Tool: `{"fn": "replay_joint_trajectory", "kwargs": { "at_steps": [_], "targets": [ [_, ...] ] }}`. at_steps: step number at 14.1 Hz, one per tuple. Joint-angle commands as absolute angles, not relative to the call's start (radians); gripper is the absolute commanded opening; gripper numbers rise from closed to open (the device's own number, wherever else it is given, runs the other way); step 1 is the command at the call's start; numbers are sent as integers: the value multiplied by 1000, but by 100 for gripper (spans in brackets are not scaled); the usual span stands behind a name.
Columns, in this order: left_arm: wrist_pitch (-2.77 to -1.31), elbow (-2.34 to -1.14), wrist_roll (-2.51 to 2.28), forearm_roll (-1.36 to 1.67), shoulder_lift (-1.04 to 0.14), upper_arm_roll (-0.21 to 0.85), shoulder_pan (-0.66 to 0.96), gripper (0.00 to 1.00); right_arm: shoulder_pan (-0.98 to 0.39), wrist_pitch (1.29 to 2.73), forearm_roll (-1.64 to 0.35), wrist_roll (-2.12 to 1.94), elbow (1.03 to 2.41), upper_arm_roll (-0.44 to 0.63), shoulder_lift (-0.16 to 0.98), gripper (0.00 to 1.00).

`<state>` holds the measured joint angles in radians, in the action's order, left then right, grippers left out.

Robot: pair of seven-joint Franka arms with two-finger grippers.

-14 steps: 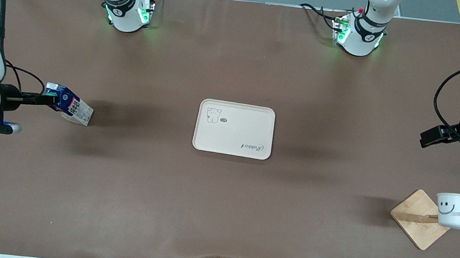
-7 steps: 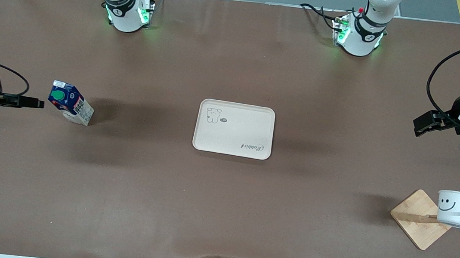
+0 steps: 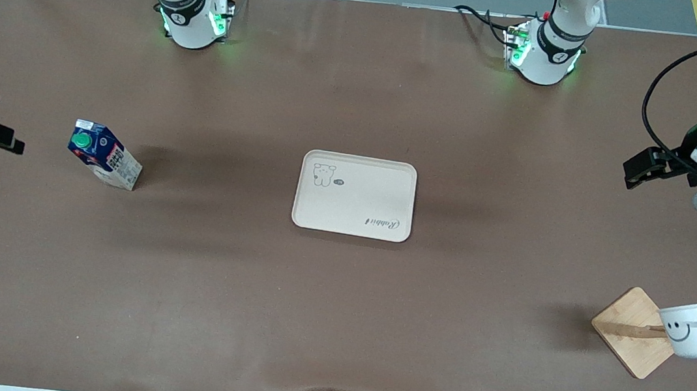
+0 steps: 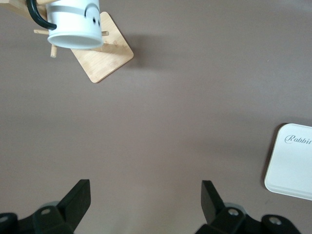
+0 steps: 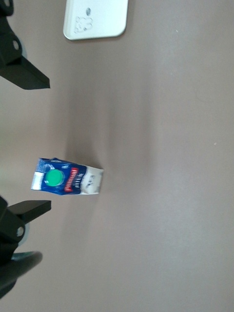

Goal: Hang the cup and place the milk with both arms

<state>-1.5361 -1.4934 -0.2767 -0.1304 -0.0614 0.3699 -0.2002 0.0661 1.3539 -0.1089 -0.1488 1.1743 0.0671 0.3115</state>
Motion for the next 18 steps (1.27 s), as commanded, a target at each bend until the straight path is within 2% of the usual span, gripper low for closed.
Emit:
{"fn": "replay_joint_trajectory", "kwargs": {
  "at_steps": [1,4,6,7,9,12,18],
  "targets": [
    [-1532,-1563,-256,-97,8,261,-108,100,58,1327,-91,-115,1323,66,142,100],
    [-1534,-1591,-165,-48,44,140,-32,100,46,1344,-89,-115,1504,64,-22,100],
    [-1514,-1592,-143,-44,58,124,-15,100,41,1444,-89,-115,1679,60,-136,100],
    [-1509,-1601,-143,-44,64,124,-14,100,41,1465,-89,-117,1722,58,-161,100],
    [-1511,-1614,-144,-44,77,124,-12,100,41,1463,-66,-132,1697,58,-149,100],
    [-1511,-1621,-144,-44,87,121,0,100,29,1459,-9,-208,1586,58,-92,100],
    [-1509,-1602,-140,-41,81,126,-9,100,8,1459,46,-227,1578,58,-74,100]
  ]
}}
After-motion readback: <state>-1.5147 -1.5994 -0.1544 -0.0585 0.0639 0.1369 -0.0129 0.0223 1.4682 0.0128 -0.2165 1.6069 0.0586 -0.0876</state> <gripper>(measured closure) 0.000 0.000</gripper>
